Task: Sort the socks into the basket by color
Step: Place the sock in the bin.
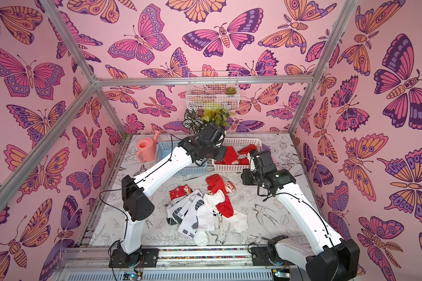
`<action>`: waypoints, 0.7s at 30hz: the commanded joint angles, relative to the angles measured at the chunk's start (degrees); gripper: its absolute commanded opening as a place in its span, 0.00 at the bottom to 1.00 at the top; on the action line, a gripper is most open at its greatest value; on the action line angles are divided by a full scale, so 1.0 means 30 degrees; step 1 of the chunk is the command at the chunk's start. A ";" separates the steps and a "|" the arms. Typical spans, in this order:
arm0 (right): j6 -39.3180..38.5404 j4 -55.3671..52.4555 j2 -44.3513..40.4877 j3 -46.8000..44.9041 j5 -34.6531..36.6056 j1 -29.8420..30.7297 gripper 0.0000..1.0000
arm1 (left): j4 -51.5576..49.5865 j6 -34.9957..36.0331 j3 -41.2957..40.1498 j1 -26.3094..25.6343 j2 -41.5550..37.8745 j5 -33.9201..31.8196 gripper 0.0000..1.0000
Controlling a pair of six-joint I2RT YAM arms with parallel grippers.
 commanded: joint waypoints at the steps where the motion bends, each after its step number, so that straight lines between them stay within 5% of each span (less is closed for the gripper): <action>1: 0.0390 0.0024 -0.0174 -0.0114 0.0108 -0.0125 0.38 | -0.0773 0.0457 0.2006 0.0326 0.1477 0.0746 0.00; 6: 0.0293 -0.0016 -0.0115 -0.0196 0.0039 -0.0466 0.38 | -0.1015 0.0434 0.4616 0.0407 0.3416 0.0889 0.00; 21: 0.0277 -0.0114 -0.0489 -0.0369 0.0101 -0.0703 0.38 | 0.0921 0.0167 0.5938 0.0450 0.5254 0.0916 0.00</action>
